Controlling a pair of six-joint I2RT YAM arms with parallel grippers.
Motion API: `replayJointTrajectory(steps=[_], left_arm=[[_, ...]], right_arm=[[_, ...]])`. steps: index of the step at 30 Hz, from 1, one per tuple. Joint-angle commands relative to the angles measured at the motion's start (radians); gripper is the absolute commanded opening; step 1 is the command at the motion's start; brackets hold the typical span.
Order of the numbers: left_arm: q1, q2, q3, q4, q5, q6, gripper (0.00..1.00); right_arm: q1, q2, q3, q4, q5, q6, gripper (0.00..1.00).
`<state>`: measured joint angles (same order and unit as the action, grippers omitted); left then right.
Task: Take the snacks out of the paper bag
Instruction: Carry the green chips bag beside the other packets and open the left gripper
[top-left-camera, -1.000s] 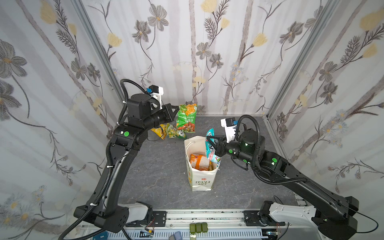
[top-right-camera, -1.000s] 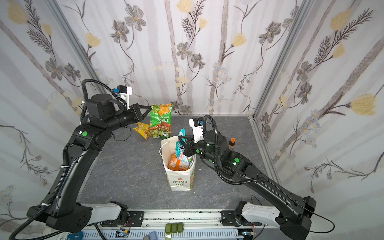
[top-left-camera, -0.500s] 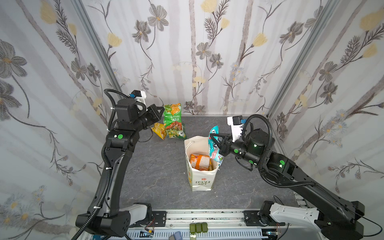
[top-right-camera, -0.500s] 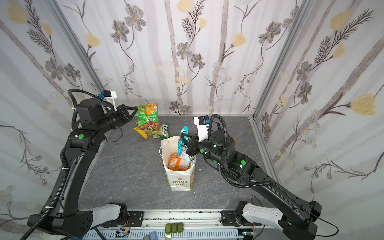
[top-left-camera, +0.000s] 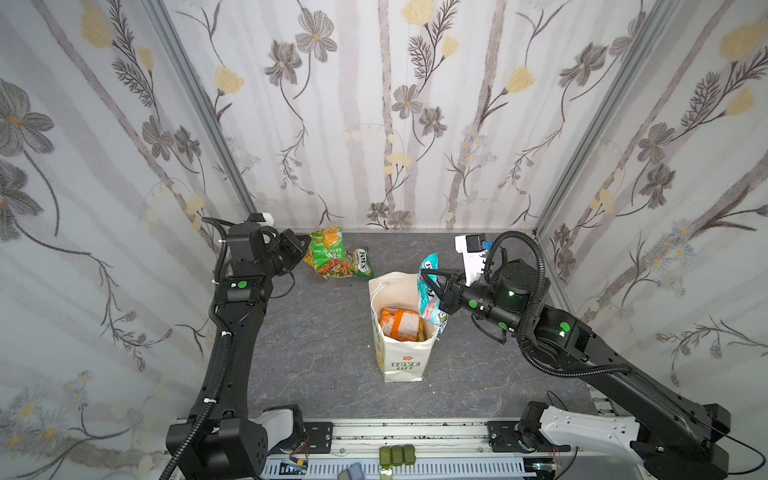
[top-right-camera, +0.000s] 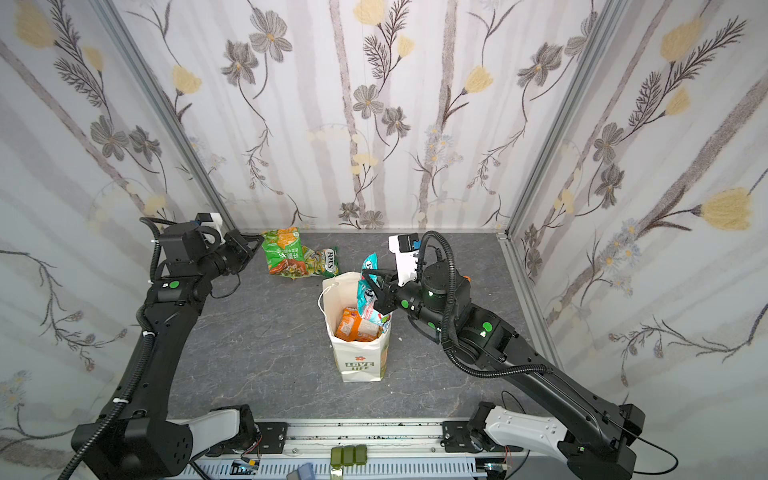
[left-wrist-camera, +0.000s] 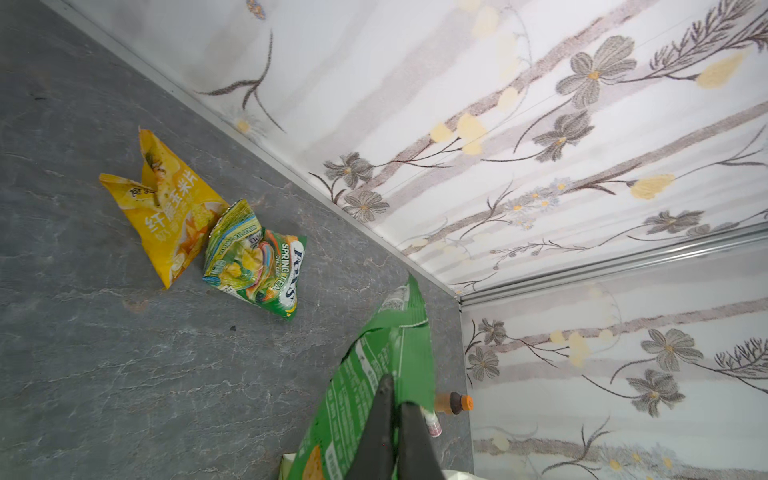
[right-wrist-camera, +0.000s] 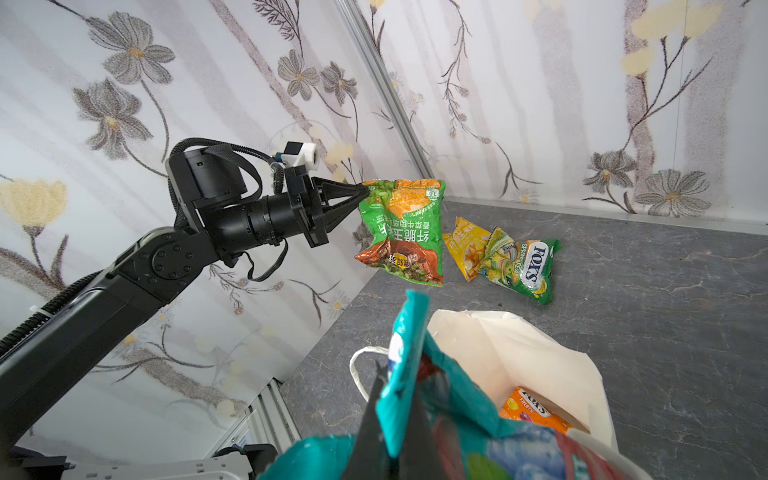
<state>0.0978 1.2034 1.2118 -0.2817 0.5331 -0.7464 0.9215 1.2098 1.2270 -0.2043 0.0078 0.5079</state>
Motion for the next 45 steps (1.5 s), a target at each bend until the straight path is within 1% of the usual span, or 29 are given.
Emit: replayJointTrajectory(steps=[1, 7, 11, 17, 22, 26, 30, 38, 41, 45], left_arm=[[0.026, 0.003, -0.051, 0.085, 0.003, -0.027, 0.00], [0.079, 0.033, -0.128, 0.107, -0.025, -0.015, 0.00], [0.109, 0.052, -0.185, 0.157, -0.034, -0.021, 0.00], [0.146, 0.156, -0.234, 0.221, -0.037, -0.029, 0.00], [0.161, 0.262, -0.225, 0.247, -0.032, -0.026, 0.00], [0.167, 0.363, -0.187, 0.239, -0.046, 0.007, 0.00], [0.171, 0.466, -0.143, 0.233, -0.038, 0.036, 0.00], [0.171, 0.562, -0.103, 0.223, -0.078, 0.098, 0.01], [0.171, 0.581, -0.091, 0.205, -0.094, 0.112, 0.08], [0.171, 0.579, -0.087, 0.194, -0.111, 0.130, 0.23]], right_arm=[[0.000, -0.001, -0.002, 0.079, 0.008, 0.007, 0.00], [0.000, -0.002, -0.005, 0.078, 0.008, 0.012, 0.00], [0.000, -0.006, -0.009, 0.077, 0.009, 0.015, 0.00], [0.000, -0.012, -0.012, 0.071, 0.010, 0.018, 0.00], [0.000, -0.019, -0.022, 0.069, 0.012, 0.020, 0.00], [0.000, -0.027, -0.026, 0.065, 0.017, 0.023, 0.00], [0.000, -0.033, -0.026, 0.059, 0.021, 0.021, 0.00], [0.000, -0.045, -0.029, 0.042, 0.018, 0.028, 0.00], [0.000, -0.057, -0.032, 0.035, 0.026, 0.030, 0.00], [0.000, -0.072, -0.031, 0.027, 0.037, 0.030, 0.00]])
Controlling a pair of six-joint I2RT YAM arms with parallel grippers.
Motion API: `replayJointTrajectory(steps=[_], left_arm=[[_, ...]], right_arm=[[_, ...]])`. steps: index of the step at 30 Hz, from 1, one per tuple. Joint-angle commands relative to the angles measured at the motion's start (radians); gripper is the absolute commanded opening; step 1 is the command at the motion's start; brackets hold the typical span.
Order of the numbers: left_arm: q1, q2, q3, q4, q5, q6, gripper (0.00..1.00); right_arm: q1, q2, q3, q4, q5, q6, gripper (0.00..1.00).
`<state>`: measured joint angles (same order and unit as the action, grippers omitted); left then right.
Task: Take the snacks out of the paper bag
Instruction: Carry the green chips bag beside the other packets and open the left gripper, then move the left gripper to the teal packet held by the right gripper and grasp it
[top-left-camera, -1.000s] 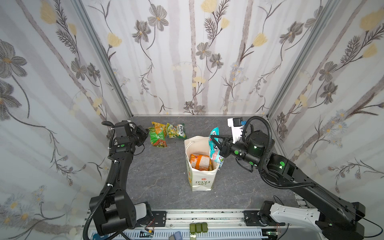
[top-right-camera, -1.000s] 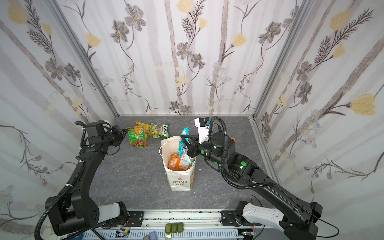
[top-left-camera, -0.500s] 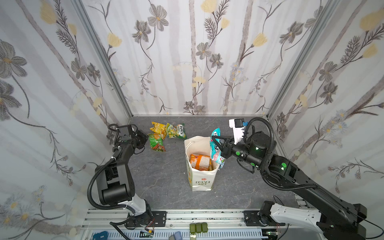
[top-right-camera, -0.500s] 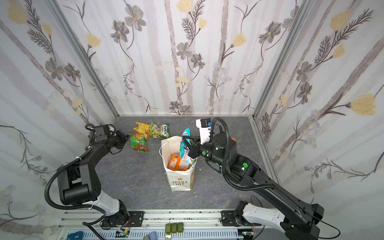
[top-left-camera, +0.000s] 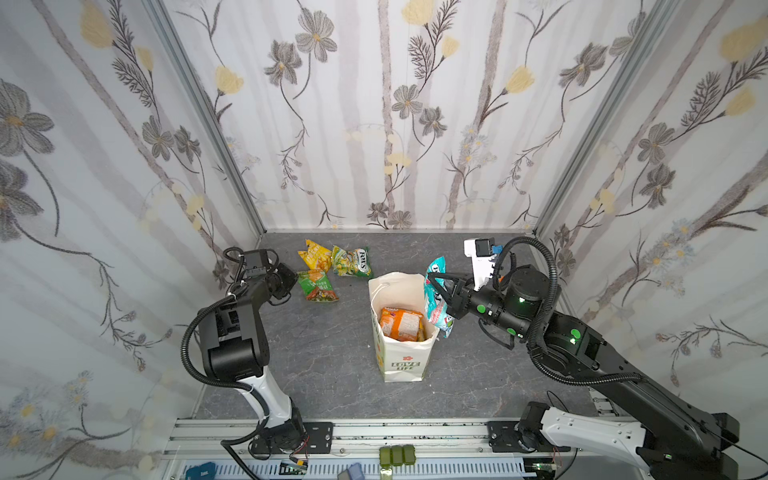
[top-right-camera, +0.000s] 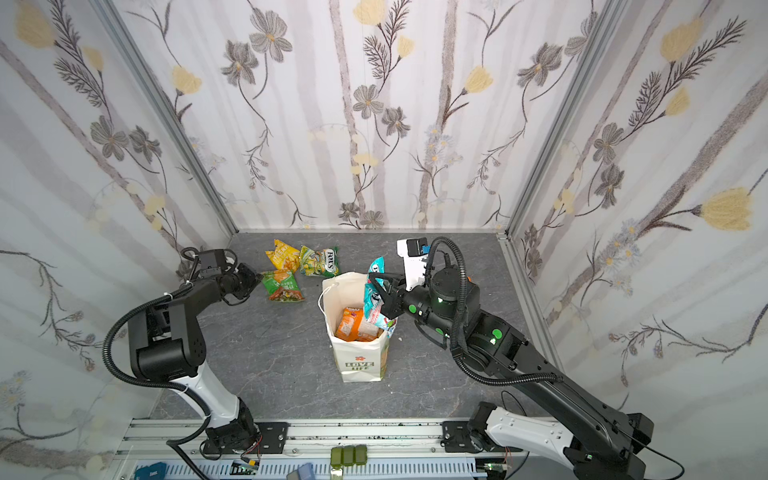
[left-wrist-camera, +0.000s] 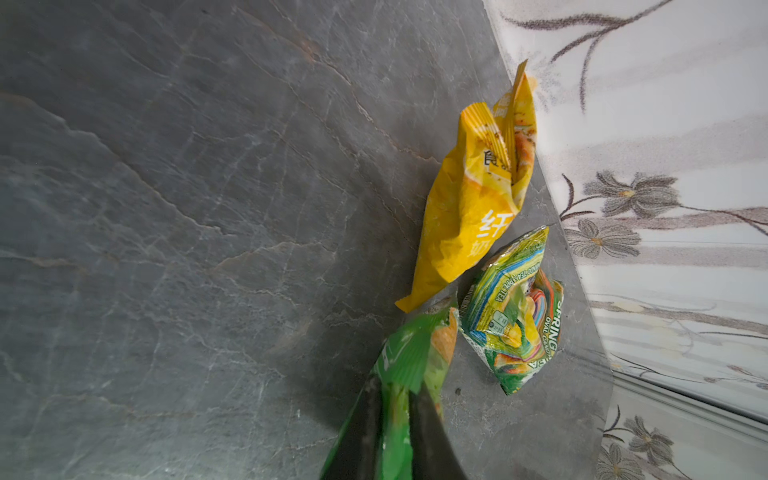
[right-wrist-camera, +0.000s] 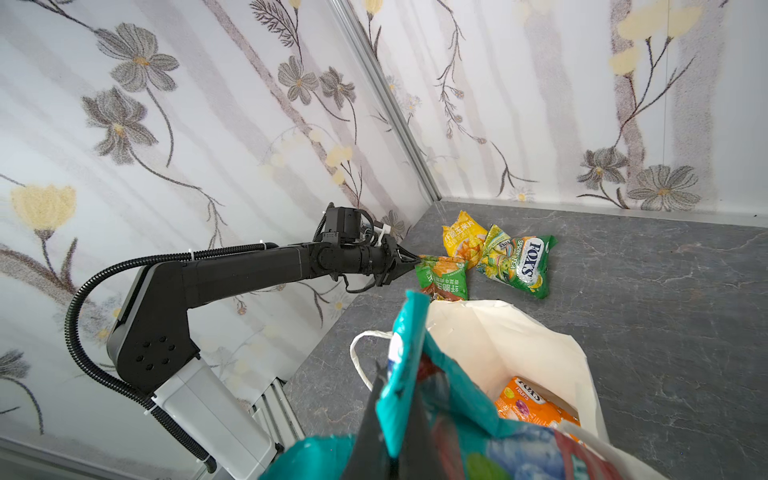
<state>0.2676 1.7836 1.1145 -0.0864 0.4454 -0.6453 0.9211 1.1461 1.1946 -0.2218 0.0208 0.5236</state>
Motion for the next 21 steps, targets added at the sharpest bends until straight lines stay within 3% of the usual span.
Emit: replayJointTrajectory(steps=[1, 10, 16, 21], left_arm=[[0.001, -0.004, 0.009, -0.005, -0.025, 0.030, 0.27], [0.001, -0.094, 0.025, -0.101, -0.083, 0.070, 0.62], [0.000, -0.233, 0.024, -0.135, -0.063, 0.072, 0.65], [-0.032, -0.405, 0.029, -0.147, 0.049, 0.064, 0.65]], right_arm=[[0.000, -0.010, 0.002, 0.043, 0.025, 0.014, 0.00], [0.001, -0.009, 0.014, 0.041, 0.026, 0.011, 0.00], [0.001, -0.003, 0.029, 0.037, 0.027, 0.008, 0.00], [-0.001, 0.008, 0.052, 0.033, 0.036, 0.001, 0.00]])
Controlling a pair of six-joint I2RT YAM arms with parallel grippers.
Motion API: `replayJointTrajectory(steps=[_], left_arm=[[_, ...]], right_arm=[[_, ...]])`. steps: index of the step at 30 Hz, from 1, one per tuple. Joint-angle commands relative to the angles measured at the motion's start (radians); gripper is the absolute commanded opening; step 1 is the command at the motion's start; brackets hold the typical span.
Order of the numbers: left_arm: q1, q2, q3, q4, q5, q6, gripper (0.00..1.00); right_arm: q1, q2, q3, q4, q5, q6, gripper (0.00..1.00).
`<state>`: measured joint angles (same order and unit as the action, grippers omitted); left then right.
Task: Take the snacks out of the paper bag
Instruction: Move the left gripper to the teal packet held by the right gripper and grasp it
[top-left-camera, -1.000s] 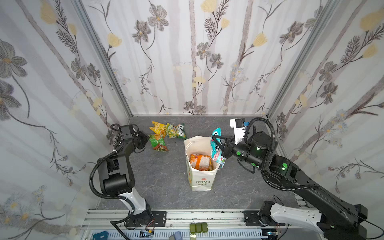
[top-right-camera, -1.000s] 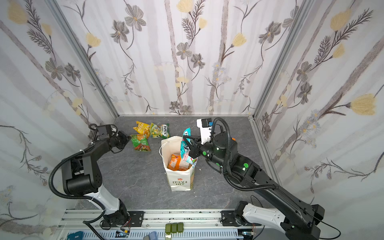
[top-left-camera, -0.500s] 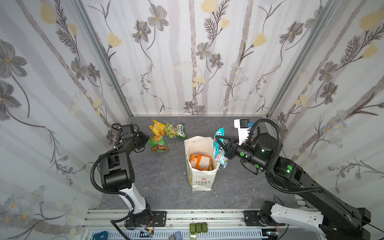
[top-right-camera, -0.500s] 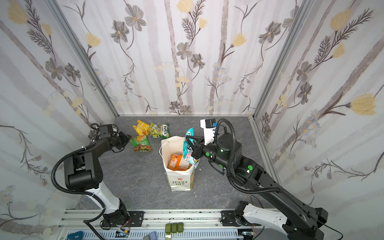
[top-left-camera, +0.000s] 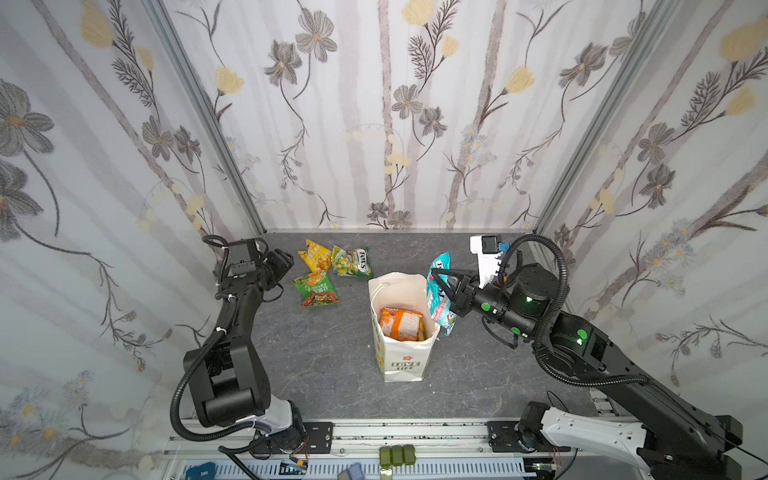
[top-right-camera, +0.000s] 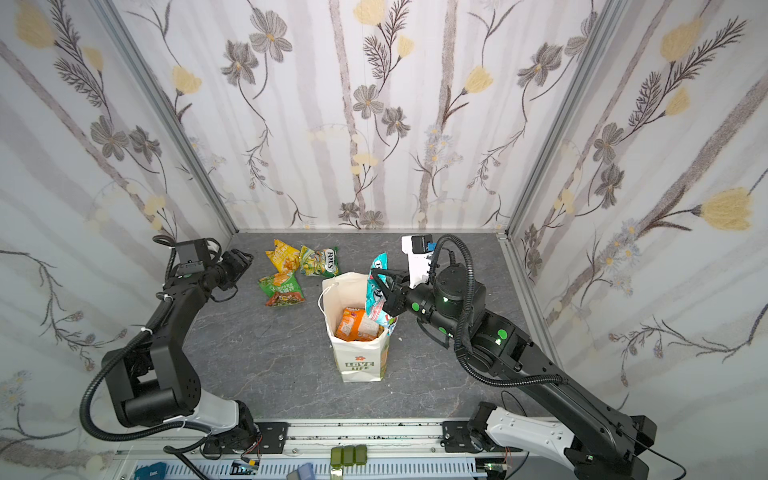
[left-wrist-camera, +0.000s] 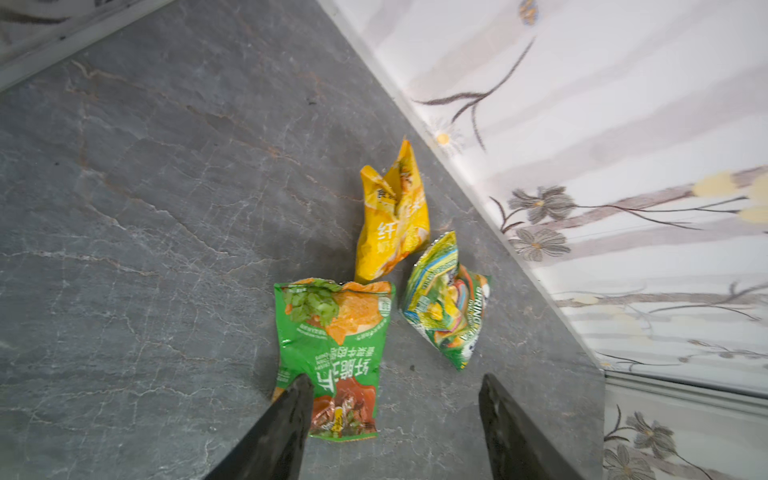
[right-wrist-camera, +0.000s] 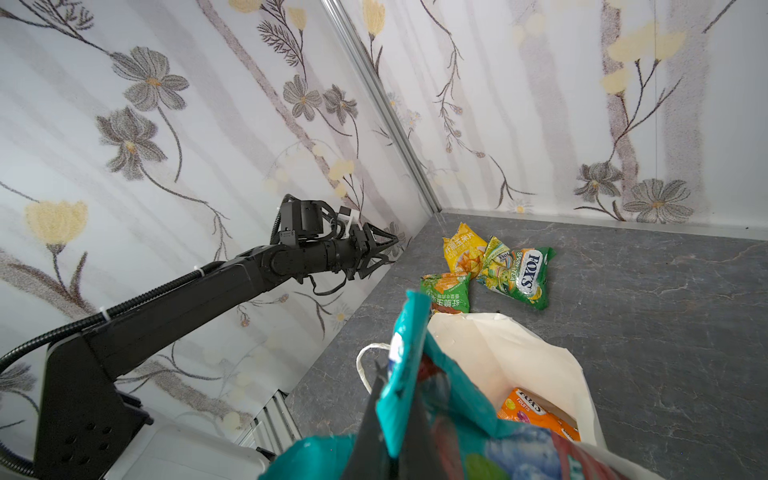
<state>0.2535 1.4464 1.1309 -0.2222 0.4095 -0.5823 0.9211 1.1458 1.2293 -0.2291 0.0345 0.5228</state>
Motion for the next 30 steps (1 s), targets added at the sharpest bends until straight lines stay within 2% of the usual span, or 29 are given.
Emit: replayJointTrajectory(steps=[1, 5, 8, 16, 23, 28, 30], left_arm=[[-0.030, -0.103, 0.012, -0.011, 0.108, 0.004, 0.65], [-0.117, -0.261, 0.027, -0.039, 0.171, 0.023, 0.66], [-0.197, -0.356, 0.079, -0.101, 0.175, 0.034, 0.67], [-0.488, -0.534, 0.173, -0.174, 0.060, 0.005, 0.67], [-0.757, -0.550, 0.238, -0.172, -0.037, 0.016, 0.68], [-0.947, -0.488, 0.297, -0.204, -0.114, 0.093, 0.71], [-0.993, -0.467, 0.303, -0.198, -0.121, 0.135, 0.73]], right_arm=[[-0.001, 0.009, 0.022, 0.039, 0.025, 0.000, 0.00], [-0.001, 0.023, 0.042, 0.036, 0.042, -0.006, 0.00], [0.000, 0.041, 0.063, 0.026, 0.055, -0.016, 0.00], [-0.002, 0.097, 0.130, 0.013, 0.071, -0.041, 0.00], [-0.007, 0.184, 0.231, 0.007, 0.071, -0.073, 0.00], [-0.011, 0.274, 0.311, 0.004, 0.070, -0.083, 0.00], [-0.011, 0.307, 0.338, 0.005, 0.065, -0.081, 0.00]])
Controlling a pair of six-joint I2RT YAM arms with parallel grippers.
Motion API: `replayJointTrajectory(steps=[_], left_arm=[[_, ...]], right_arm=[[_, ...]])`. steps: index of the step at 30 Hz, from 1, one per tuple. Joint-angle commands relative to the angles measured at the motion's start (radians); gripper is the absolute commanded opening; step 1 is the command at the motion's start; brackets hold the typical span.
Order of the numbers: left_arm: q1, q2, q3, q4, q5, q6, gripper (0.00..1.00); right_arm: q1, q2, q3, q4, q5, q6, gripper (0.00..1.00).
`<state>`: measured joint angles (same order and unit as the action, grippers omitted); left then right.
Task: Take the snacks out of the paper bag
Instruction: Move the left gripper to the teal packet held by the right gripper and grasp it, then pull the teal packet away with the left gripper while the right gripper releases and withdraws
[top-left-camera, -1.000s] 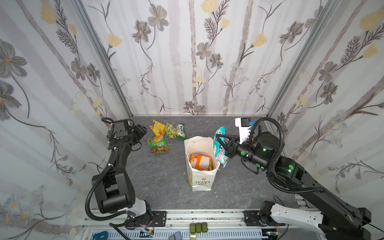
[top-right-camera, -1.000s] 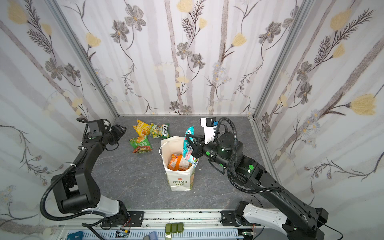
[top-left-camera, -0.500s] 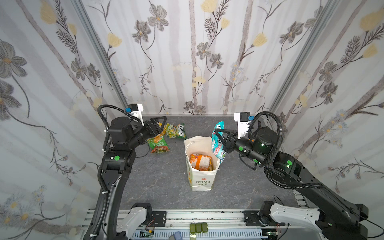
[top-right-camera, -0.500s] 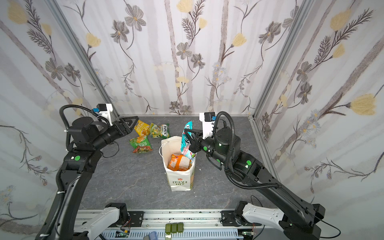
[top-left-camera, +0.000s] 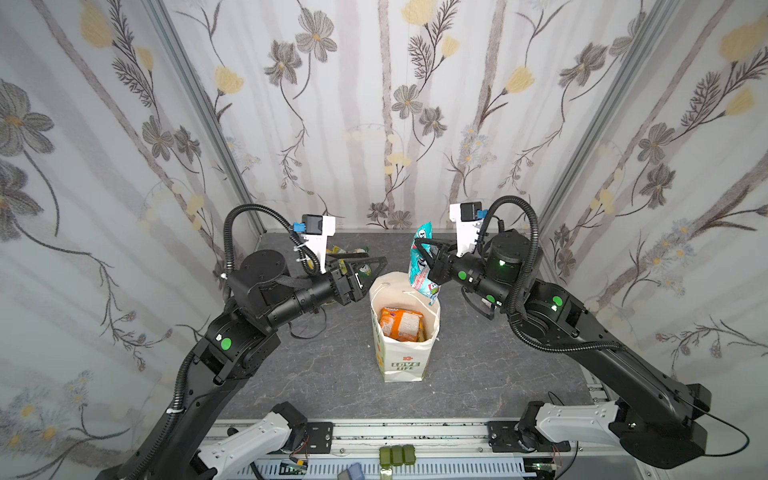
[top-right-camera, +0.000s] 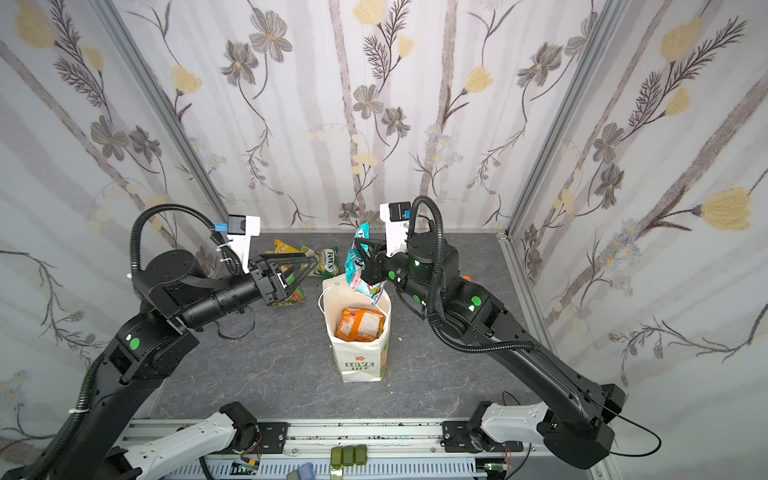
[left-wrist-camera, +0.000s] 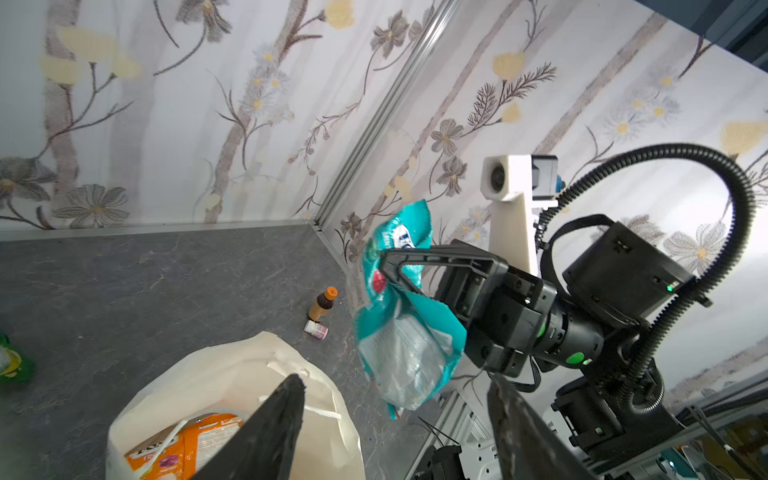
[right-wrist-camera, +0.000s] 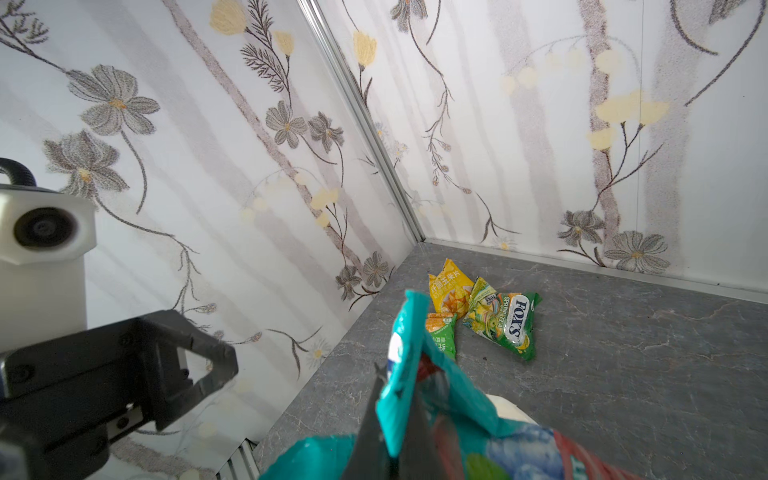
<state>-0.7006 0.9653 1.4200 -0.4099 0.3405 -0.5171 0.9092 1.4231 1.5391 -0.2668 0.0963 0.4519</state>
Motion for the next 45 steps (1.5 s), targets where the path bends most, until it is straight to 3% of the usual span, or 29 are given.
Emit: replayJointTrajectory(steps=[1, 10, 17, 28, 36, 45], left_arm=[[-0.057, 0.023, 0.017, -0.012, -0.051, 0.091, 0.74], [-0.088, 0.061, -0.021, -0.059, -0.198, 0.226, 0.77], [-0.088, 0.114, -0.042, 0.000, -0.282, 0.223, 0.75], [-0.085, 0.170, -0.008, 0.061, -0.296, 0.226, 0.27], [-0.083, 0.155, -0.028, 0.110, -0.261, 0.238, 0.00], [-0.083, 0.119, -0.048, 0.149, -0.255, 0.290, 0.00]], right_arm=[[-0.001, 0.047, 0.043, 0.044, -0.001, -0.008, 0.00], [-0.002, 0.144, 0.125, 0.058, -0.067, 0.019, 0.00], [-0.001, 0.168, 0.129, 0.073, -0.105, 0.040, 0.00], [0.003, 0.164, 0.121, 0.071, -0.134, 0.050, 0.00], [0.002, 0.144, 0.121, 0.080, -0.149, 0.054, 0.13], [0.002, 0.088, 0.107, 0.094, -0.133, 0.062, 0.46]])
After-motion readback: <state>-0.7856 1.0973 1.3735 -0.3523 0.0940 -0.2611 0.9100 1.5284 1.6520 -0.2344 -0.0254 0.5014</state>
